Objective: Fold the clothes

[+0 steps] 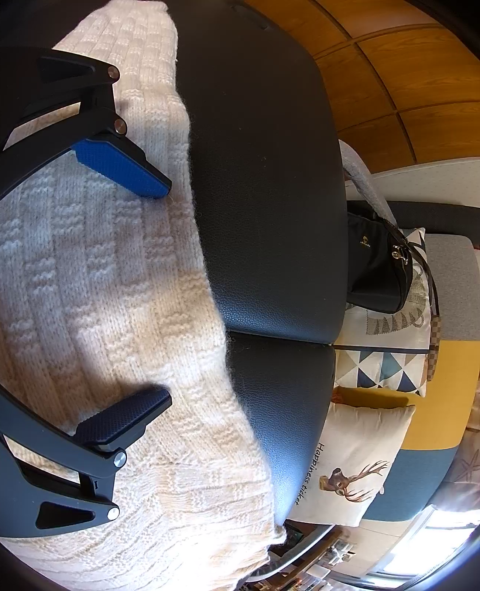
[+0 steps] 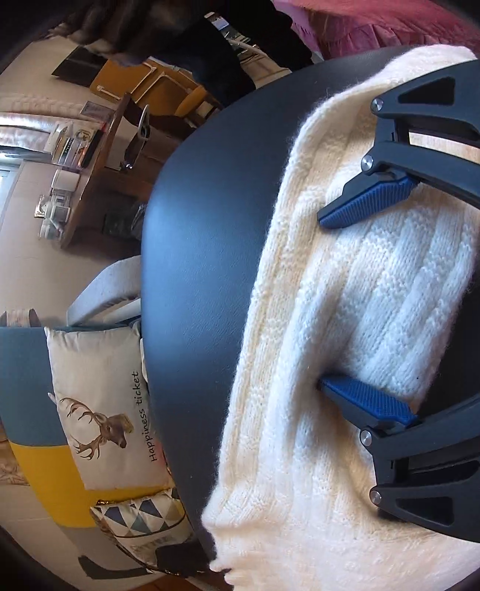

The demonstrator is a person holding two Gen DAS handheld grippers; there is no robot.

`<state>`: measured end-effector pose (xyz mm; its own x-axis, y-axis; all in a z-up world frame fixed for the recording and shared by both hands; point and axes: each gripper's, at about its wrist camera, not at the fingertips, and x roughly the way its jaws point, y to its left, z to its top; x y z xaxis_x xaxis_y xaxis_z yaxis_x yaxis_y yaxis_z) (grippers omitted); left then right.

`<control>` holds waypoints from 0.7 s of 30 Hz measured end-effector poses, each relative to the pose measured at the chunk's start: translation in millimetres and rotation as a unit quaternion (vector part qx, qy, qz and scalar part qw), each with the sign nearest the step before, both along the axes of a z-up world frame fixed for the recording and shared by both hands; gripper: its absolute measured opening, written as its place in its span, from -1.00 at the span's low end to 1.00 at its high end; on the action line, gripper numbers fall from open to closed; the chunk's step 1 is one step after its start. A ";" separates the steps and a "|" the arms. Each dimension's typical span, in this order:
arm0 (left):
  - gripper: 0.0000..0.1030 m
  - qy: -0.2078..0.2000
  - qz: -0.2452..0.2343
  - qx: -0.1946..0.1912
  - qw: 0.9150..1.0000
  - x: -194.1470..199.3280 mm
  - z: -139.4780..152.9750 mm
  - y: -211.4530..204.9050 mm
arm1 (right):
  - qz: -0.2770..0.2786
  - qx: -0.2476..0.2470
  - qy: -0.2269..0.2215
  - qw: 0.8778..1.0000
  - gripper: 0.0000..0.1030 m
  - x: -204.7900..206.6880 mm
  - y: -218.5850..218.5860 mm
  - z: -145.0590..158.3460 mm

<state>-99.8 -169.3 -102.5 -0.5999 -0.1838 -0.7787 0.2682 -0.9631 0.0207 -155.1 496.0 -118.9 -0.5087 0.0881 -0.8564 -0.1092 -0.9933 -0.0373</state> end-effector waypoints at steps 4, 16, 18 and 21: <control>1.00 0.002 0.001 -0.001 1.000 0.5 -0.5 1.0 | 0.000 -0.010 -0.019 1.000 0.57 -0.2 -2.1 9.8; 0.99 0.003 0.002 -0.002 1.000 0.3 -1.1 4.2 | 0.232 -0.066 0.067 0.968 0.55 -71.8 -212.9 63.6; 0.99 0.004 0.002 -0.001 1.000 0.3 -1.3 4.4 | 0.248 -0.071 0.037 0.966 0.55 -87.7 -239.1 44.5; 1.00 0.004 0.002 0.000 1.000 0.5 -1.6 4.4 | 0.246 -0.049 -0.012 0.968 0.53 -99.1 -256.0 15.8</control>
<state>-99.3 -164.9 -104.1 -0.6053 -0.1861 -0.7740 0.2728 -0.9619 0.0179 -254.1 240.0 -103.1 -0.4479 -0.2422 -0.8607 0.3775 -0.9238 0.0636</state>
